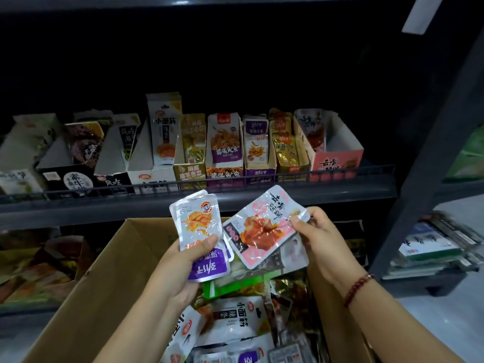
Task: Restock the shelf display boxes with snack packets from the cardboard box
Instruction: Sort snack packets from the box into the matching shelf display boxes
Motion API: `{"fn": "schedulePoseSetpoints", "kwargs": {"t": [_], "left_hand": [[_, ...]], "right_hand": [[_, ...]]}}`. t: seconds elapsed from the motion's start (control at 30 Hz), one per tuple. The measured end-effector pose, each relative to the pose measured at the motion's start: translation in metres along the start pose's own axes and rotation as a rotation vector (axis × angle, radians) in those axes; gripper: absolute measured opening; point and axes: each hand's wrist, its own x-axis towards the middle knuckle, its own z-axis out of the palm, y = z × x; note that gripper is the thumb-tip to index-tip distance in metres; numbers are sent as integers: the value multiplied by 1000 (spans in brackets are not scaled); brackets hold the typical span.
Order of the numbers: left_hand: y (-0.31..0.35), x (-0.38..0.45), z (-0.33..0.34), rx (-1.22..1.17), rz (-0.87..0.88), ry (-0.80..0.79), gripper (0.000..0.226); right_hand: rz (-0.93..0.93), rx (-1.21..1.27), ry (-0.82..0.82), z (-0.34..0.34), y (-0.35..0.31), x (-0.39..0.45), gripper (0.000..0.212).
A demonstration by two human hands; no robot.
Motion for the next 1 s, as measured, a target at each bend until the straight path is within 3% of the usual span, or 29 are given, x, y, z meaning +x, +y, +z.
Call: {"fn": "schedulePoseSetpoints", "kwargs": {"t": [0.33,0.53,0.73,1.0], "left_hand": [[-6,-14,35,114,-69,-112,62],[-4,-21,51,227,-17,-166,58],[5,-16,50,352,125,-6,40],[4,-10,53,385,246,46,34]], "right_hand": [[-152,127,126,-13,-33,-8,4],[-155,86,155,-19,-45,-10,8],[-226,10,261,-35,-54,-8,3],[-227,-93,144,-34,-61,-5,5]]}}
